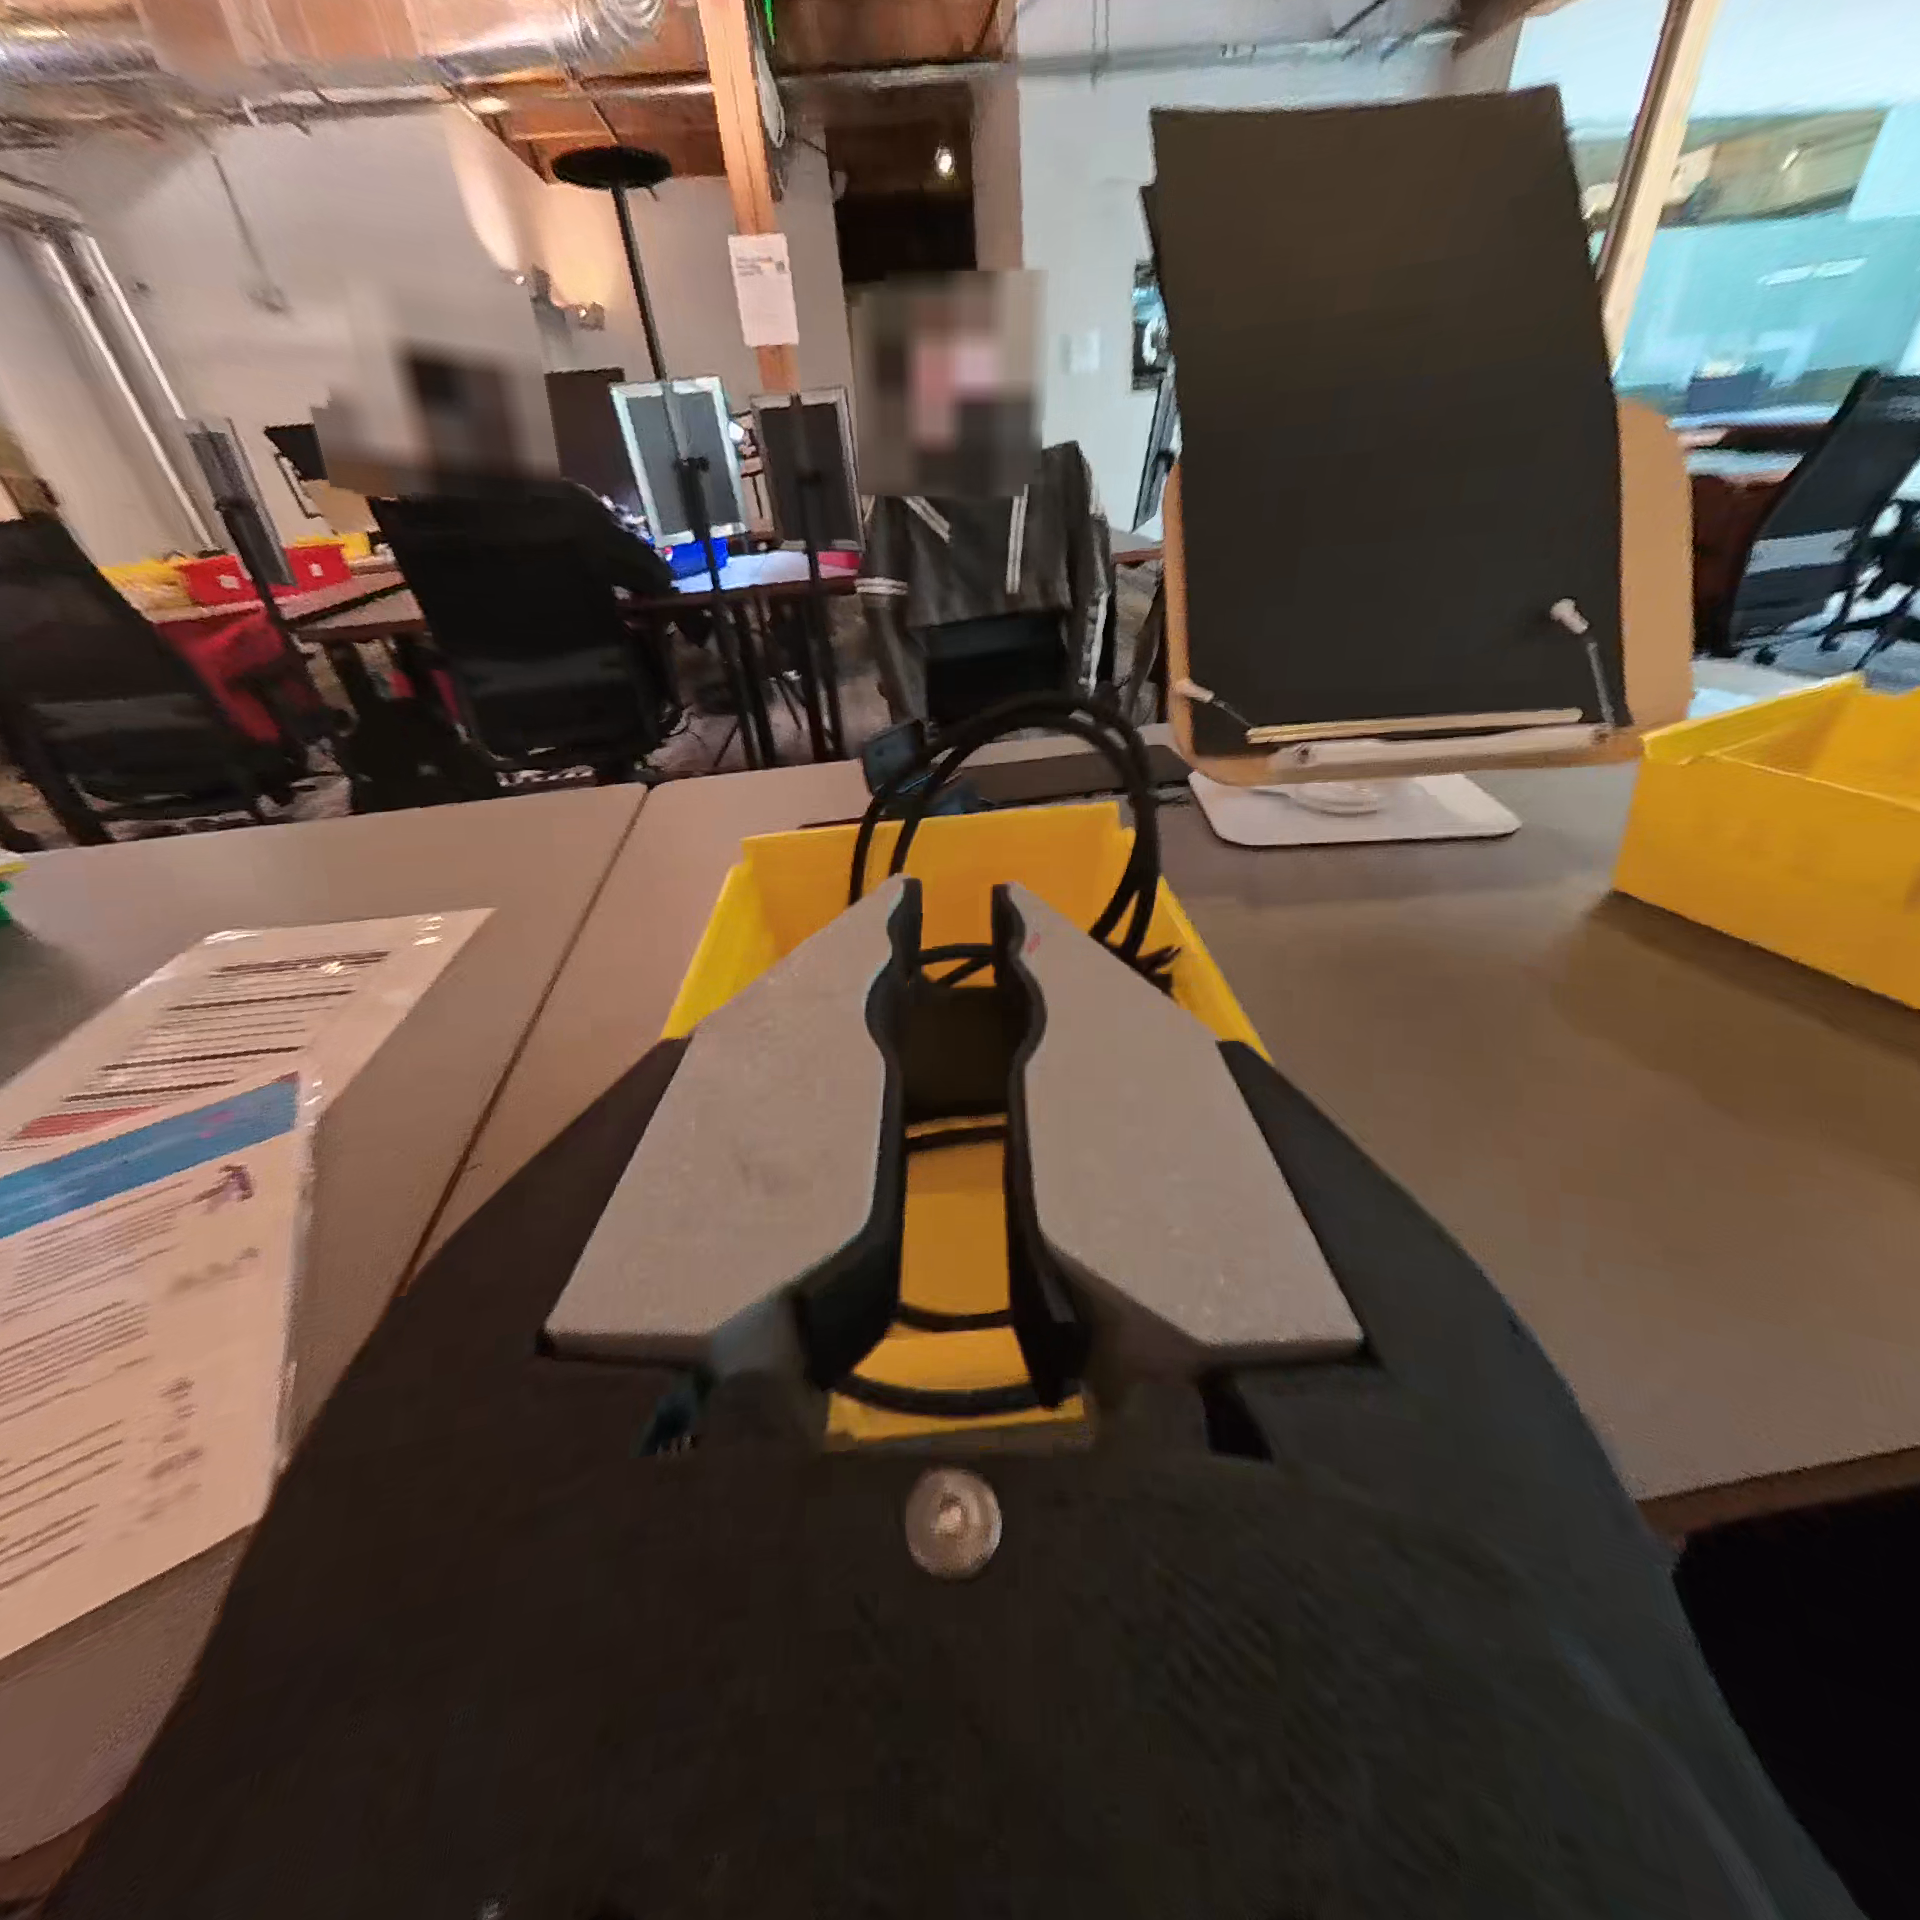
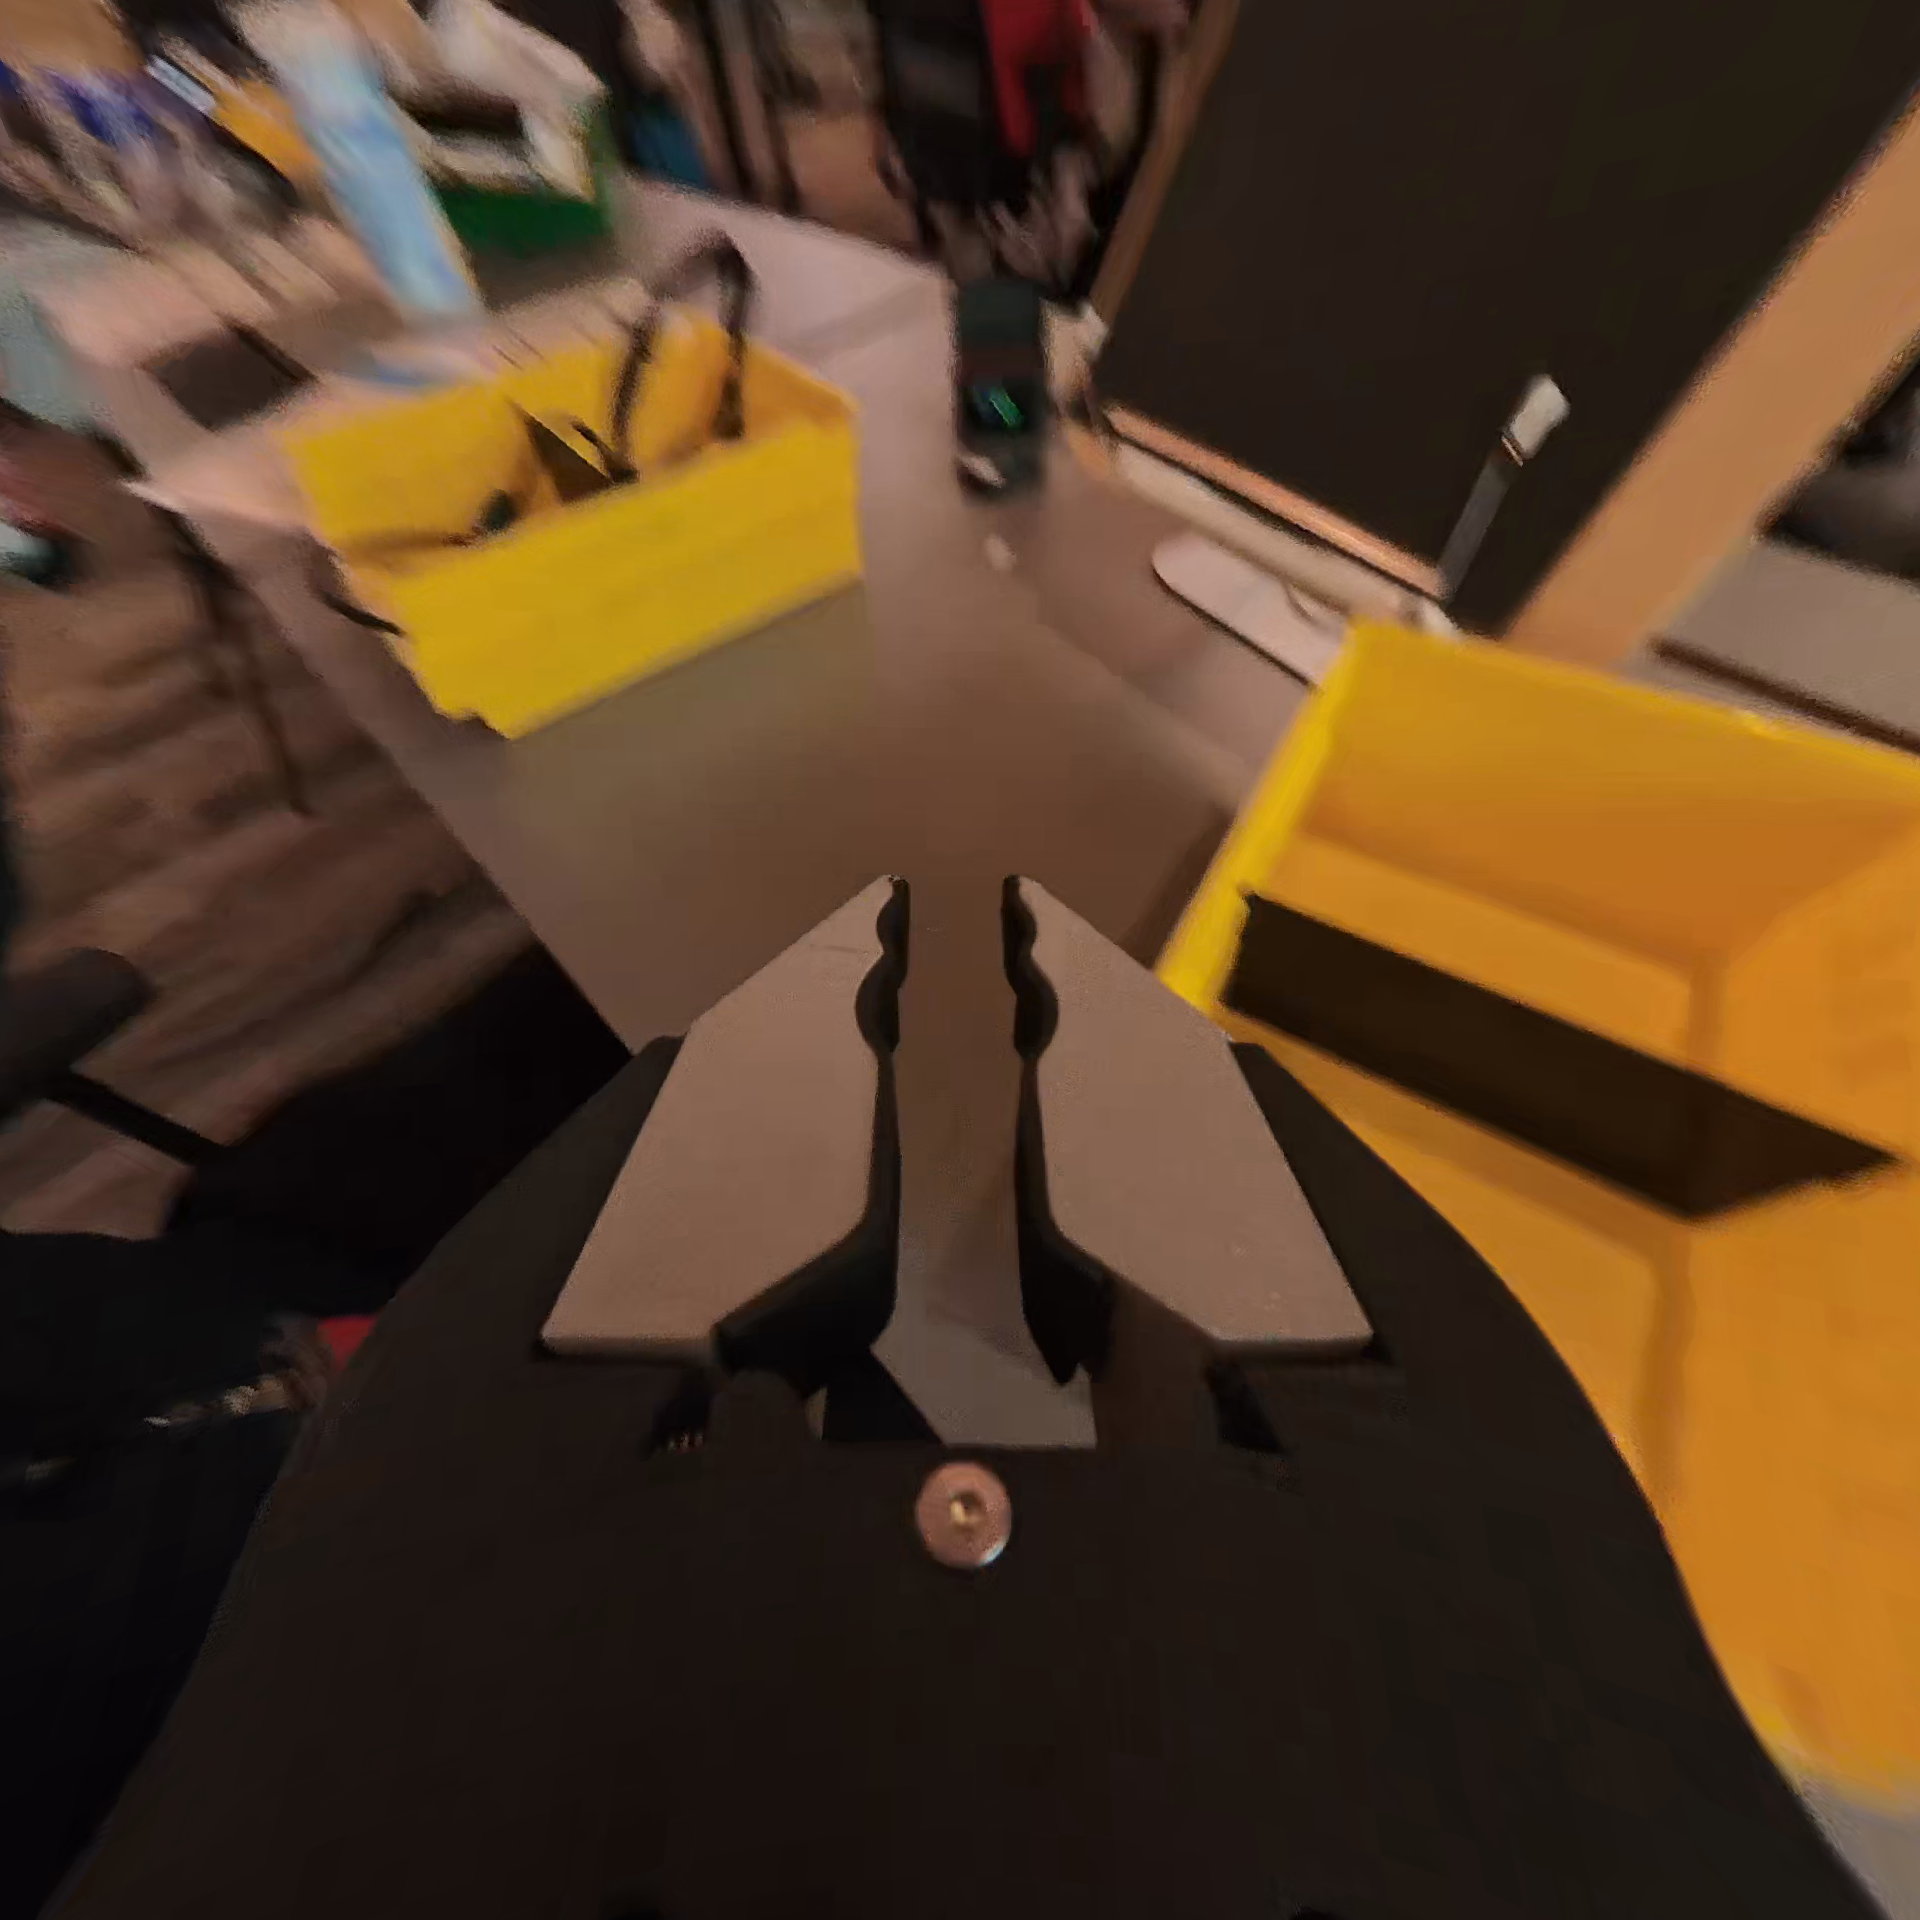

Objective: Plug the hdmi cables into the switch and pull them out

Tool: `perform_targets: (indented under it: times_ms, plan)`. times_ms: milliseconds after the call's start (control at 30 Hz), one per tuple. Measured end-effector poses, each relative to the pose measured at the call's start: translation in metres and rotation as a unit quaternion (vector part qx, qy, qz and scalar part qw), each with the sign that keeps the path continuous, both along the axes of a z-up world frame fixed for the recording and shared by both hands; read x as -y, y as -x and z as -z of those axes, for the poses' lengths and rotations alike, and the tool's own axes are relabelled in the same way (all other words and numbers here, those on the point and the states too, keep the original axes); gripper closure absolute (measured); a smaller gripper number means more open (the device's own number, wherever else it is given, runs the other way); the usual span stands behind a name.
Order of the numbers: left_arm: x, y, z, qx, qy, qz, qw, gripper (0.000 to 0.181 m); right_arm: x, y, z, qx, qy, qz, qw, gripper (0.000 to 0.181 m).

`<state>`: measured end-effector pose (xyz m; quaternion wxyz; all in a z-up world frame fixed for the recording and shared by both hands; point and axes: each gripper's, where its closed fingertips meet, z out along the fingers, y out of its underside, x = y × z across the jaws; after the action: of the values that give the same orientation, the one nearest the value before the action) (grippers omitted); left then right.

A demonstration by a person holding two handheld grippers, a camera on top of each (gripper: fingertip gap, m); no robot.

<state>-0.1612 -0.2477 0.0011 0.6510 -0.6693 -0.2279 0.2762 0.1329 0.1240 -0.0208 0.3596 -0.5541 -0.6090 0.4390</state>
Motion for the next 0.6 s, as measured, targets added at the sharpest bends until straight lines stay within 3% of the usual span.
perform_targets:
  times_ms: [67, 167, 300, 433, 600]
  plan:
    - [0.002, 0.002, 0.004, 0.004, 0.010, -0.005, 1.000, 0.169, 0.028, 0.011, -0.010, -0.047, 0.036, -0.064, 0.996, 0.164]
    - [-0.005, -0.004, 0.003, 0.014, 0.000, 0.019, 1.000, 0.168, 0.058, 0.039, 0.007, -0.041, 0.065, -0.122, 0.990, 0.149]
    - [-0.013, -0.005, 0.012, 0.017, 0.023, 0.027, 0.999, 0.166, 0.078, 0.095, 0.070, 0.032, 0.043, -0.126, 0.991, 0.134]
    - [-0.023, -0.006, 0.023, 0.032, 0.038, 0.046, 0.998, 0.162, 0.066, 0.136, 0.152, 0.125, -0.039, -0.069, 0.989, 0.128]
    - [-0.044, -0.014, 0.034, 0.039, 0.067, 0.073, 0.994, 0.159, 0.064, 0.149, 0.191, 0.178, -0.077, -0.057, 0.979, 0.133]
